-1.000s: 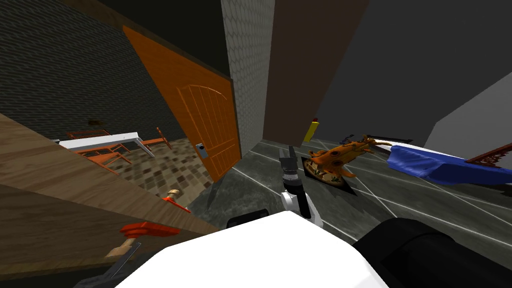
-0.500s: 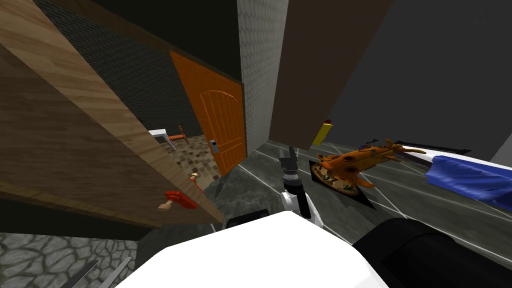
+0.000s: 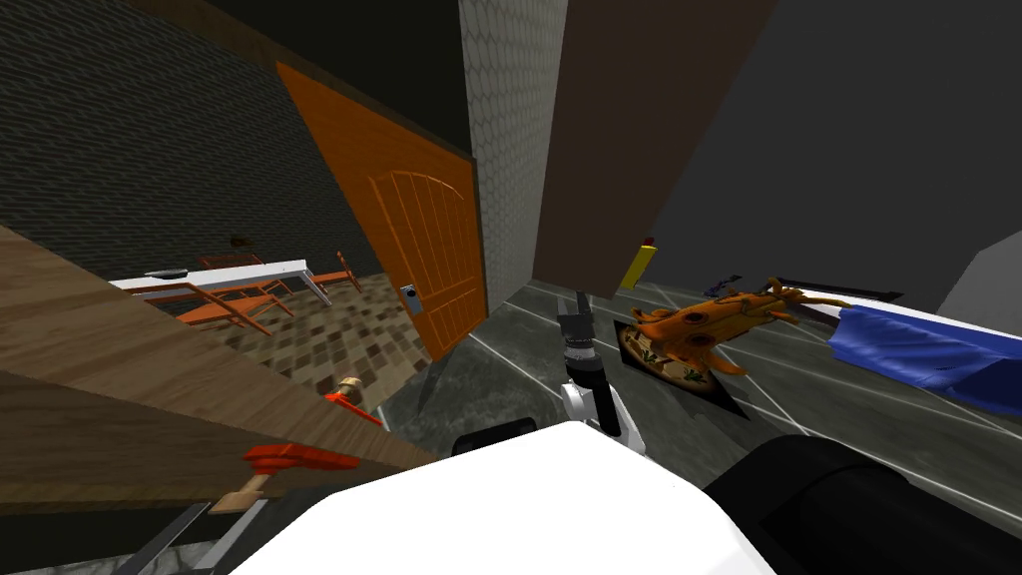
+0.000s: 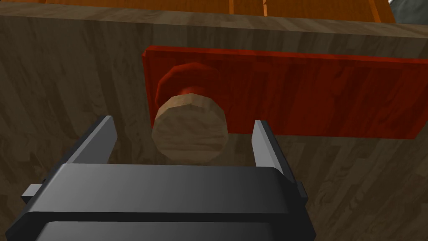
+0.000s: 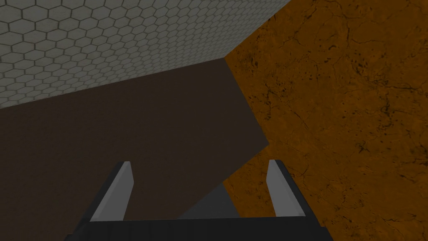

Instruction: Pull the door open

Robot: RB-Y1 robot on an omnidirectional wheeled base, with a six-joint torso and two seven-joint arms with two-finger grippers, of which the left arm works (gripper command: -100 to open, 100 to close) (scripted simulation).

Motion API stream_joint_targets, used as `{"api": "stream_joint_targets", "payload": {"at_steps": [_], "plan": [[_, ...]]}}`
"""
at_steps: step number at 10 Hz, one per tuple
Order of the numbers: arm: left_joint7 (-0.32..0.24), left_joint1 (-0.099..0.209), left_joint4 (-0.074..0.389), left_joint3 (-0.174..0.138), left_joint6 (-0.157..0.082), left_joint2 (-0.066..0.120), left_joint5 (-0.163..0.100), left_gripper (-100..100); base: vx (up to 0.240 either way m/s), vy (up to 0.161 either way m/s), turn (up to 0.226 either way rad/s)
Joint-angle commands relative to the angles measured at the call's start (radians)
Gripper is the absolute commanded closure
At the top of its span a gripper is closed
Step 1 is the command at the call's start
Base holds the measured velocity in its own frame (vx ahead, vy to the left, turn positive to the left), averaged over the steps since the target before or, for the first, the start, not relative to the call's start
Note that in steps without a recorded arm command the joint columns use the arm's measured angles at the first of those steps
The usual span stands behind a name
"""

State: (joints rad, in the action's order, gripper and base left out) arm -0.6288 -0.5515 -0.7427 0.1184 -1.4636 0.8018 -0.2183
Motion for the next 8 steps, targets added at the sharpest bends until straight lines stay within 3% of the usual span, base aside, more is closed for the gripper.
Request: {"api": "stream_joint_targets", "payload": {"at_steps": [1,2,7,8], "plan": [[0.000,0.000,0.000,0.000,0.000,0.000,0.000,-100,0.113,-0.022,-0.019],[0.000,0.000,0.000,0.000,0.000,0.000,0.000,100,-0.011,0.002,0.017],[0.000,0.000,0.000,0.000,0.000,0.000,0.000,100,-0.022,0.005,0.000],[0.007,-0.001,0.008,0.013,-0.025,-0.004,0.019,100,-0.001,0.024,-0.029]]}}
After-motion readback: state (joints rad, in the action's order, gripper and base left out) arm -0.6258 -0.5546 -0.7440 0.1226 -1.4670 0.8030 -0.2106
